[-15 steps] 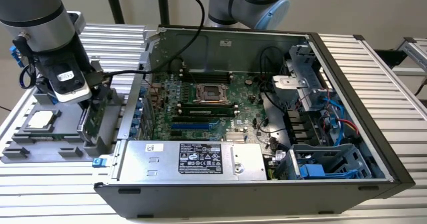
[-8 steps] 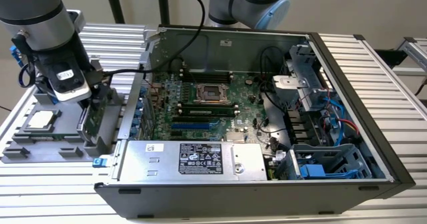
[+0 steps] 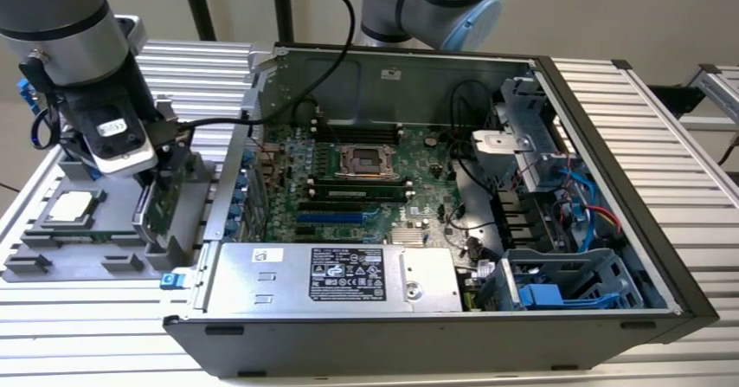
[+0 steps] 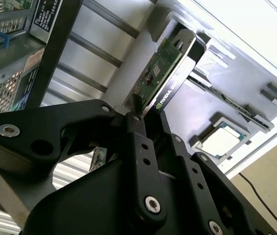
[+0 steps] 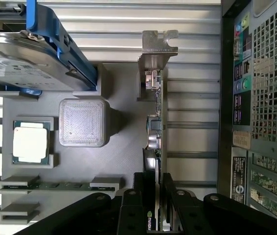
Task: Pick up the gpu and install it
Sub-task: 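Pick up the gpu and move the gpu toward the slot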
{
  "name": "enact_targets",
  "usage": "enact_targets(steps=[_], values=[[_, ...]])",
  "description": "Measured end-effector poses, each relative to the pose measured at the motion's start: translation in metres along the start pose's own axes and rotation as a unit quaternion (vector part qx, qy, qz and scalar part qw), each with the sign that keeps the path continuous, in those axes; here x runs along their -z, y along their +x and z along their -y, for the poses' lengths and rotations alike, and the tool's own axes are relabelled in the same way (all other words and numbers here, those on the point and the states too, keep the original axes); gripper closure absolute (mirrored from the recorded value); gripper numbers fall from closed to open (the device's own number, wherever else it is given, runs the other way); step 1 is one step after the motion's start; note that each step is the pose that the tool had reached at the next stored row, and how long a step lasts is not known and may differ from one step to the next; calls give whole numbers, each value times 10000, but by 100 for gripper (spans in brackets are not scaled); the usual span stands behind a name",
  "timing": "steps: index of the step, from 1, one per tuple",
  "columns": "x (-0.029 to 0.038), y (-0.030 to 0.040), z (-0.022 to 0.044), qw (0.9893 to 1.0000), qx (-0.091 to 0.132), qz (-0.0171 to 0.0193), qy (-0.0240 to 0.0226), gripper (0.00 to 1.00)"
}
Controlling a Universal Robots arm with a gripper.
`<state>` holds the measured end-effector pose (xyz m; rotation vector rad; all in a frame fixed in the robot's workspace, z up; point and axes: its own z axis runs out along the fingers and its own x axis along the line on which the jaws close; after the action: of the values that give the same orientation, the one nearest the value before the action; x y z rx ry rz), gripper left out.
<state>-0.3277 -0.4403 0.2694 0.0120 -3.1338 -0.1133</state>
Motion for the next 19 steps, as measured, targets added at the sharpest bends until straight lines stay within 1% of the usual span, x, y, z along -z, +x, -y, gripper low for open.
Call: enact_targets(steps=[7,19], values=[[9,0,-1,10000,0,0,0,100],[82,1,-7,10000,0,0,0,100]])
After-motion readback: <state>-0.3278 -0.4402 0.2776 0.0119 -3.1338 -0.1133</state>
